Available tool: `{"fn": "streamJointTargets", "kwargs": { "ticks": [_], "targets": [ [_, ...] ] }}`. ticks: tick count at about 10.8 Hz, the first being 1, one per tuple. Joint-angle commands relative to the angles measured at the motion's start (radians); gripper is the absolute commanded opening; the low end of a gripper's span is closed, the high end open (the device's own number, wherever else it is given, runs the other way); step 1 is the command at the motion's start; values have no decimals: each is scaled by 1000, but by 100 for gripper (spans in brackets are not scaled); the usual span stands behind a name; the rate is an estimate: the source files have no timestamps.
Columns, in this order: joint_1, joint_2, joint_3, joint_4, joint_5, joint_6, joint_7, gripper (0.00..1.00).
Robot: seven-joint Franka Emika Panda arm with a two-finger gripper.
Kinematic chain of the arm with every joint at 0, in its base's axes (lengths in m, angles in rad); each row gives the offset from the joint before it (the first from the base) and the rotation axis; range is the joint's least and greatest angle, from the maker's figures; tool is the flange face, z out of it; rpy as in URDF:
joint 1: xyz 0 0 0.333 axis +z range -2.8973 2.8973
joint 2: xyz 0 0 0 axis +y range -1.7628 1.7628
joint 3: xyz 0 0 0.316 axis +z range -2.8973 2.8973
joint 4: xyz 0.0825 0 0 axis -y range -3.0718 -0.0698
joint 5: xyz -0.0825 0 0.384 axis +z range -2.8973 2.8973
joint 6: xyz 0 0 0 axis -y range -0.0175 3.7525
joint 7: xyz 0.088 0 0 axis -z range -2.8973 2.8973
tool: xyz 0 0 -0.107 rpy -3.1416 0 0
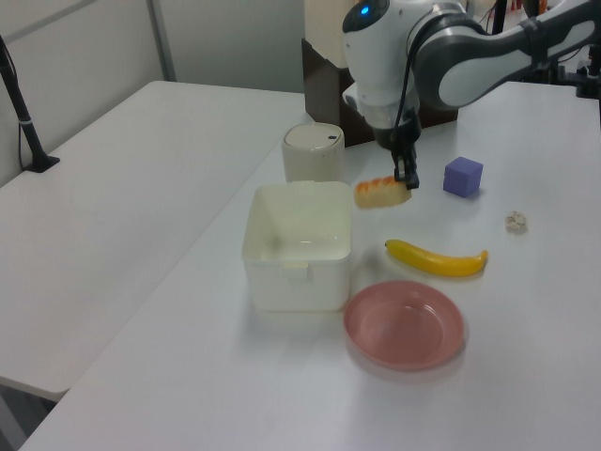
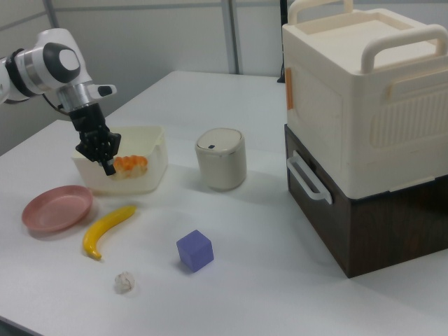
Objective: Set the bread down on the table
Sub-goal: 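Lift the bread roll off the plate and carry it toward the purple cube, then lower the bread roll onto the table and open the gripper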
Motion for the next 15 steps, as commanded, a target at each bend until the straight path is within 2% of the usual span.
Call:
{"fn": "streamJointTargets", "kwargs": {
  "ticks": [1,7,11,13,14,15],
  "targets": [
    [-70,-74,2,-67,23,-41,-83,0],
    [-187,-32,-1,-122,2,-4,-158,0],
    [-201,77,-5,-133,-53,77,-120,0],
    [-198,93,-4,-137,-75,84,-97,0],
    [-196,91,-4,-136,-73,81,-95,15],
    [-198,93,-4,-137,-75,82,-97,63]
  ]
}}
